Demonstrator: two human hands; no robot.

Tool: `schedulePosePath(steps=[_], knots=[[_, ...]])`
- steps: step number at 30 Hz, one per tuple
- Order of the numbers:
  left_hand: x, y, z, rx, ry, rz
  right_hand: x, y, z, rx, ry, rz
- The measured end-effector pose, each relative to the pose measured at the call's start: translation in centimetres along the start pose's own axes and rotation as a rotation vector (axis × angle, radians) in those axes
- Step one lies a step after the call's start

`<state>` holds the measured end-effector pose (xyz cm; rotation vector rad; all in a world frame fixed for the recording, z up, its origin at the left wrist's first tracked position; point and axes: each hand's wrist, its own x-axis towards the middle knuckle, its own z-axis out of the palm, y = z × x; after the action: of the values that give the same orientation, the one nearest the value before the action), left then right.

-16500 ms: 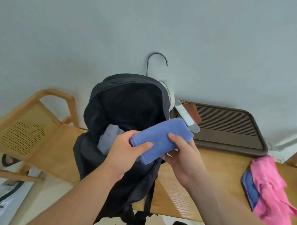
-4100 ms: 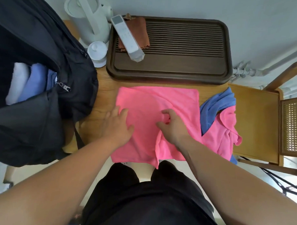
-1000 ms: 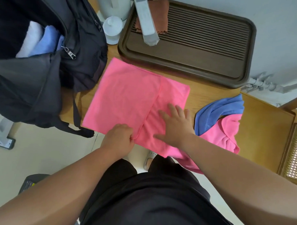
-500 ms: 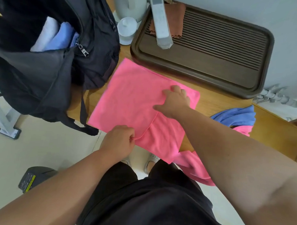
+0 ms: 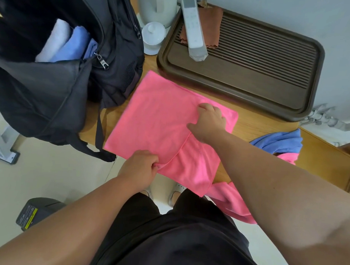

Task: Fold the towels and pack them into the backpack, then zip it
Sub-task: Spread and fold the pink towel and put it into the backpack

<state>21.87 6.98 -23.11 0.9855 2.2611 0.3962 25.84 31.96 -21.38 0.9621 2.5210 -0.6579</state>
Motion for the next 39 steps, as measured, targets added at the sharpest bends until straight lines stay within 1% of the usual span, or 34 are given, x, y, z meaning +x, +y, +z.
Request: schedulePosePath(steps=[5,7,10,14,17,19,23,25,28,30,32,35,39], knots=[[-0.1,0.1,-0.1,0.027,0.015,-0.006,0.2,-0.3,-0.1,-0.037,0.013,0.047],[-0.2,0.2,-0.1,0.036,0.018,-0.008,0.3,-0.4,0.0,-0.024,0.003,0.034],[-0.2,0.3,-0.2,0.095,0.0,0.031,0.3,-0.7,0.1,-0.001,0.0,0.008],[-0.3,0.3,-0.2,0.205,-0.017,0.086,0.6,-1.1,0.3,0.005,0.011,0.038],[-0.3,0.2,-0.1,0.23,-0.012,0.102,0.6,-1.2,0.4,-0.009,-0.013,0.079],[-0.2,0.0,-0.2,0.23,-0.026,0.114,0.7,-1.5,0.7,-0.029,-0.007,0.064],[0.1,-0.2,-0.8,0.249,-0.07,0.159,0.8,-2.2,1.1,-0.005,0.059,0.043],[0.0,-0.3,-1.3,0.244,-0.079,0.162,0.9,-2.3,1.1,0.091,0.113,0.008],[-0.2,-0.4,-2.2,0.168,-0.064,0.133,0.9,-2.4,0.8,0.29,0.215,-0.03],[-0.5,-0.6,-2.9,0.123,-0.058,0.132,0.8,-2.5,0.2,0.329,0.303,-0.002],[-0.8,-0.8,-3.4,0.084,-0.057,0.142,0.9,-2.4,-0.4,0.326,0.337,0.001],[-1.4,-0.7,-3.9,0.086,-0.046,0.139,1.2,-2.2,-0.6,0.287,0.307,-0.017],[-2.0,-0.1,-3.6,0.12,-0.047,0.071,1.4,-2.2,-1.1,0.278,0.214,-0.026]])
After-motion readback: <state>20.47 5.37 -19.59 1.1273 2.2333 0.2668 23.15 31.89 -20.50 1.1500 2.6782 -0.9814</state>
